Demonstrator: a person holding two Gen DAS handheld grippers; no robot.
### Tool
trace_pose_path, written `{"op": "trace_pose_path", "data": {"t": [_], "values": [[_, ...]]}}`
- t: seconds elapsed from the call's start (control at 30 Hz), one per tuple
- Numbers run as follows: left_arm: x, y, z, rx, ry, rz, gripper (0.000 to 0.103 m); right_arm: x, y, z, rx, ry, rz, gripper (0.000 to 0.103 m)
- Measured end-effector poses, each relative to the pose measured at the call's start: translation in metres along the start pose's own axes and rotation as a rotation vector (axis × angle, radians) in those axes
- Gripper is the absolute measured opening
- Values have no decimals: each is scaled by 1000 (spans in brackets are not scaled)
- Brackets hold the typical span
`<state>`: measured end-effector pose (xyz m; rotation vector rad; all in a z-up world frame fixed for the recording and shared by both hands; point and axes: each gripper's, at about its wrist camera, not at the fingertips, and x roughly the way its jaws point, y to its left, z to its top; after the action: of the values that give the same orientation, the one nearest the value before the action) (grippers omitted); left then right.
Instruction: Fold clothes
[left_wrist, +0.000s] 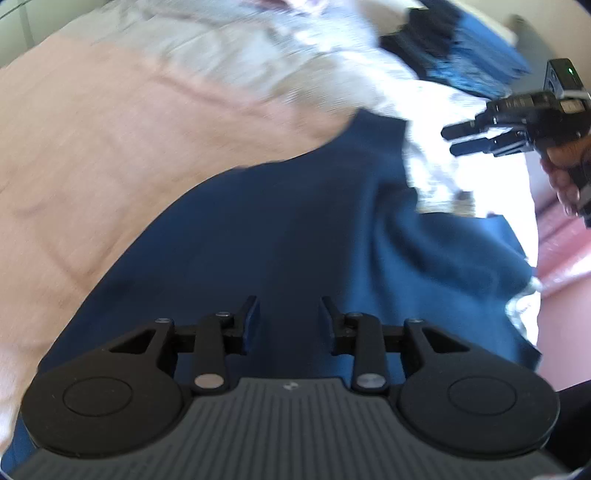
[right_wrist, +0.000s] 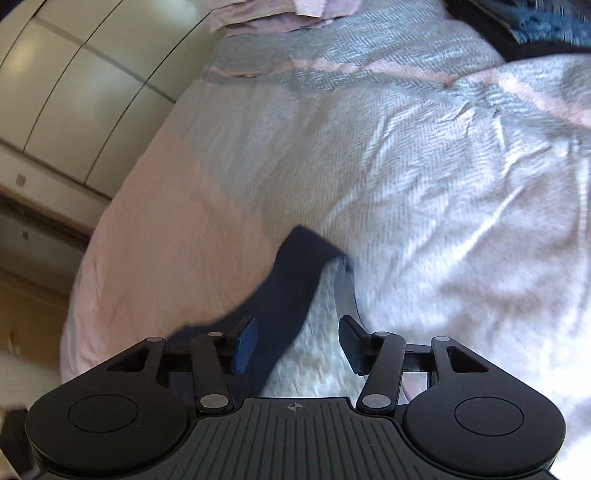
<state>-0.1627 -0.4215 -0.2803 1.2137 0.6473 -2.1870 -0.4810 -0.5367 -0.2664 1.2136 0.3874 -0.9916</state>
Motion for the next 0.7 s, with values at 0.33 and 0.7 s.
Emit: {"op": "trace_pose_path", "data": {"t": [0.33, 0.7], "values": [[1, -73, -4, 251, 6, -139, 35, -90, -30, -135, 276, -105, -70, 53], [13, -124, -24, 303, 89, -183, 36, -82, -72, -177, 535, -257, -14, 53]]}}
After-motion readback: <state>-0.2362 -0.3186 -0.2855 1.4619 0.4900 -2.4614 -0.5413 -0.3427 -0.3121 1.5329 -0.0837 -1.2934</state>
